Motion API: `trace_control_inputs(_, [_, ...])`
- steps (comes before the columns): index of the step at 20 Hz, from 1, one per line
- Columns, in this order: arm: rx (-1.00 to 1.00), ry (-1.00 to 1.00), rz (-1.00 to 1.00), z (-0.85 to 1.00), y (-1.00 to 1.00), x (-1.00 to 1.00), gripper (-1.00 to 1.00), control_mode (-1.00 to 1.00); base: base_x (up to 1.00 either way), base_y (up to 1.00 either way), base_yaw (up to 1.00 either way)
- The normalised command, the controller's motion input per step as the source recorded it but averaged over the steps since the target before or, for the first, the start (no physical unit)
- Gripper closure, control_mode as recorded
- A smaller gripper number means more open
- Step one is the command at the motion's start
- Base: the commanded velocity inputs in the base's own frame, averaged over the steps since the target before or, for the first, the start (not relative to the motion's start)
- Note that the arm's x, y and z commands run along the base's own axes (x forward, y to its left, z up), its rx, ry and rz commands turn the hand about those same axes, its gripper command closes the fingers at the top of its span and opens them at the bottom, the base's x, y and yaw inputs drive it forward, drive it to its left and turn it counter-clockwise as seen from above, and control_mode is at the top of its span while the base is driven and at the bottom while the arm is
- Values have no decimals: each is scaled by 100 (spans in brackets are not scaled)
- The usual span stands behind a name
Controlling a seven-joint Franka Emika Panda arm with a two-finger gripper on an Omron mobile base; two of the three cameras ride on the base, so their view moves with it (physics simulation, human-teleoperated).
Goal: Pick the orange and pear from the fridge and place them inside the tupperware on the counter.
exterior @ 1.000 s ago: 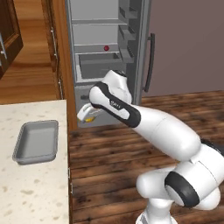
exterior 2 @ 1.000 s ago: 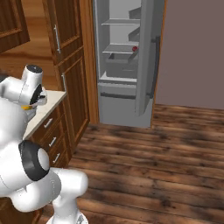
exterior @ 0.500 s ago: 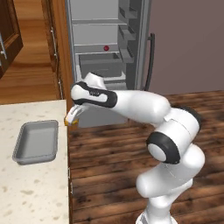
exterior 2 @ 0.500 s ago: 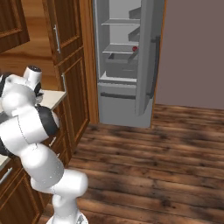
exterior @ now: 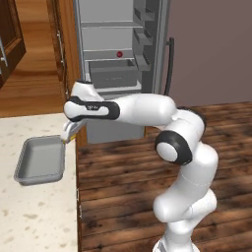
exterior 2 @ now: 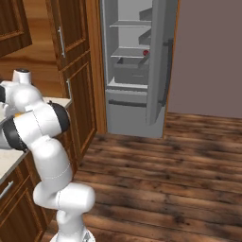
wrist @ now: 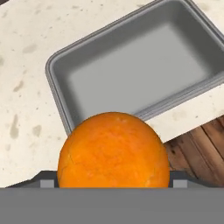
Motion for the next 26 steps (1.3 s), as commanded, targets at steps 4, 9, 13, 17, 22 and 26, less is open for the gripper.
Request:
trace_control_inputs(4, [-6, -15, 4, -32, 18, 7, 100, -100, 0, 0, 0])
trace_control_inputs(9, [-3, -15, 6, -43, 23, 16, 100, -100, 0, 0, 0])
trace_control_inputs(13, [0, -2, 6, -30, 24, 24, 100, -100, 0, 0, 0])
trace_control_inputs(17, [0, 1, 5, -20, 29, 27, 100, -100, 0, 0, 0])
trace_control_inputs(22, [0, 1, 6, -28, 34, 29, 100, -100, 0, 0, 0])
trace_control_inputs(26, [0, 0, 5, -34, 39, 35, 100, -100, 0, 0, 0])
